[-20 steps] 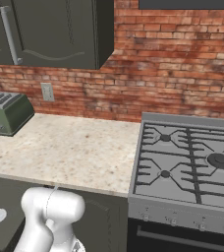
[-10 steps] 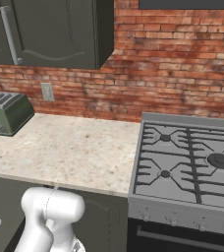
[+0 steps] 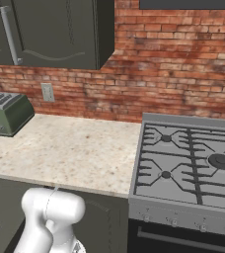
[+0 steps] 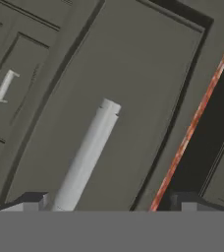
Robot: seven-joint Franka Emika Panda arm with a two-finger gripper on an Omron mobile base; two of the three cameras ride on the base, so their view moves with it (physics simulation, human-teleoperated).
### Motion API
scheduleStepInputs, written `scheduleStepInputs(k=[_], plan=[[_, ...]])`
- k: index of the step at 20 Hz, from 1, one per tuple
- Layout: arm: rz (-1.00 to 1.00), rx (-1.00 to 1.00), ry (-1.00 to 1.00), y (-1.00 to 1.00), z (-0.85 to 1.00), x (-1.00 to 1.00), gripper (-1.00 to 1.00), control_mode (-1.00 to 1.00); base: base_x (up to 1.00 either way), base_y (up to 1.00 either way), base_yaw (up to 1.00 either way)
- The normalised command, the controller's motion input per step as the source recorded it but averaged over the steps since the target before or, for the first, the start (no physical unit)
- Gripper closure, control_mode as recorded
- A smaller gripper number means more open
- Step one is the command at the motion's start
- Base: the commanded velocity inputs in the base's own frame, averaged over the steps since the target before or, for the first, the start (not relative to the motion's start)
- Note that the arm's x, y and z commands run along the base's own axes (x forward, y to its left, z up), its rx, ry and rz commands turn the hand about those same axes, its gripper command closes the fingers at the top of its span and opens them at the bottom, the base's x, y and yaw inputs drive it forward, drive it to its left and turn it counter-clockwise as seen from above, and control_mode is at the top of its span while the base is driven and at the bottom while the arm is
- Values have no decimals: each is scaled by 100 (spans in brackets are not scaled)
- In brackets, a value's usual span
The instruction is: Take the pizza cutter from the drawer on the left and place it on the dining counter for cutting.
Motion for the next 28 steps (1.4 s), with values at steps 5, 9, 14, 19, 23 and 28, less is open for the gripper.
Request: scheduleStepInputs(k=[5, 9, 14, 19, 23, 28], plan=[[-2, 0, 4, -2, 60, -74, -100, -100, 0, 0, 0], [0, 4, 8, -3, 81, -64, -100, -100, 0, 0, 0], [0, 3, 5, -13, 89, -36, -100, -100, 0, 0, 0], [0, 6, 9, -29, 91, -17, -100, -100, 0, 0, 0], [-1, 8, 11, -28, 94, -18, -100, -100, 0, 0, 0], [-3, 9, 13, -32, 96, -4, -100, -100, 0, 0, 0]])
